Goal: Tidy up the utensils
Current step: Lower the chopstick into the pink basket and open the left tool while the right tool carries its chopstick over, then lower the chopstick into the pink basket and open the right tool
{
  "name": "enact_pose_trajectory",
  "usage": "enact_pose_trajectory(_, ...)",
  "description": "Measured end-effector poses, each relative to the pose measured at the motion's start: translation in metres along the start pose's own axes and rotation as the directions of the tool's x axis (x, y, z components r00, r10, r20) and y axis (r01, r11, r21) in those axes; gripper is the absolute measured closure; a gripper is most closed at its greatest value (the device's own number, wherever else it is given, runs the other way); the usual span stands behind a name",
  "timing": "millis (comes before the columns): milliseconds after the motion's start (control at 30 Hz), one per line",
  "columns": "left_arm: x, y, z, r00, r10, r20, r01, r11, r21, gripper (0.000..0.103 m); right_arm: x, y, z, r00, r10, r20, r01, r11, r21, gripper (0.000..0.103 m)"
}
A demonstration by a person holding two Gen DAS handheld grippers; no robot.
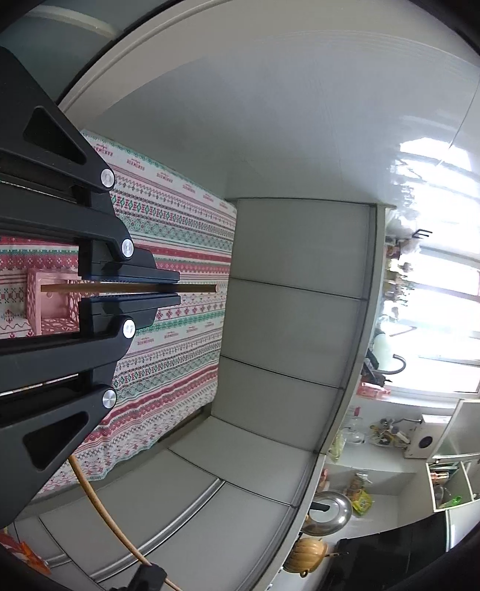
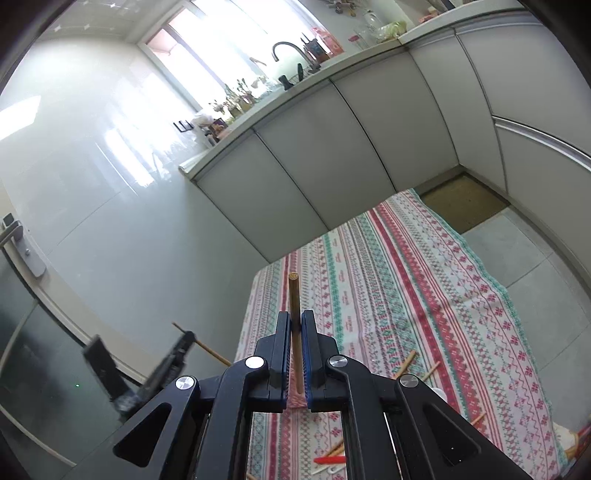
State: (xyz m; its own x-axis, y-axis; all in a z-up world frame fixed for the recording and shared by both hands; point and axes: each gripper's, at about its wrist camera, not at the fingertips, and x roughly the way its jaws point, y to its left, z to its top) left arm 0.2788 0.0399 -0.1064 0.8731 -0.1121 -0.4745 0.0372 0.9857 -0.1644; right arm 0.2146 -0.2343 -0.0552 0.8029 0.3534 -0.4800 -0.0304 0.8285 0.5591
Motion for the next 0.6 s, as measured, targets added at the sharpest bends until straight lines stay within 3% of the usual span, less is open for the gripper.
enact_pose_trajectory(233, 0.008, 0.007, -0.005, 0.999, -0.037, -0.031, 0.036, 0.999, -0.040, 0.097, 0.020, 0.032, -0.001, 0.999, 0.031, 0.025, -0.029, 0.997, -0.072, 0.097)
enact_pose_trajectory(333, 0.002, 0.008, -0.006, 0.999, -0.032, -0.039, 0.031, 0.999, -0.035, 0.091, 0.034, 0.044, -0.005, 1.000, 0.019, 0.021, -0.016, 0.994, -0.110, 0.097)
enact_pose_trajectory(400, -0.004, 0.009, -0.007, 0.998, -0.034, -0.043, 0.033, 0.999, -0.028, 0.072, 0.043, 0.052, -0.008, 1.000, -0.004, 0.021, 0.006, 0.990, -0.144, 0.097)
enact_pose_trajectory(467, -0.012, 0.009, -0.008, 0.998, -0.031, -0.045, 0.030, 0.999, -0.023, 0.060, 0.052, 0.058, -0.011, 0.999, -0.030, 0.020, 0.033, 0.984, -0.177, 0.097)
enact_pose_trajectory(600, -0.024, 0.016, -0.011, 0.997, -0.007, -0.076, 0.005, 1.000, -0.027, 0.053, 0.073, 0.067, -0.017, 0.998, -0.067, 0.002, 0.066, 0.971, -0.229, 0.097)
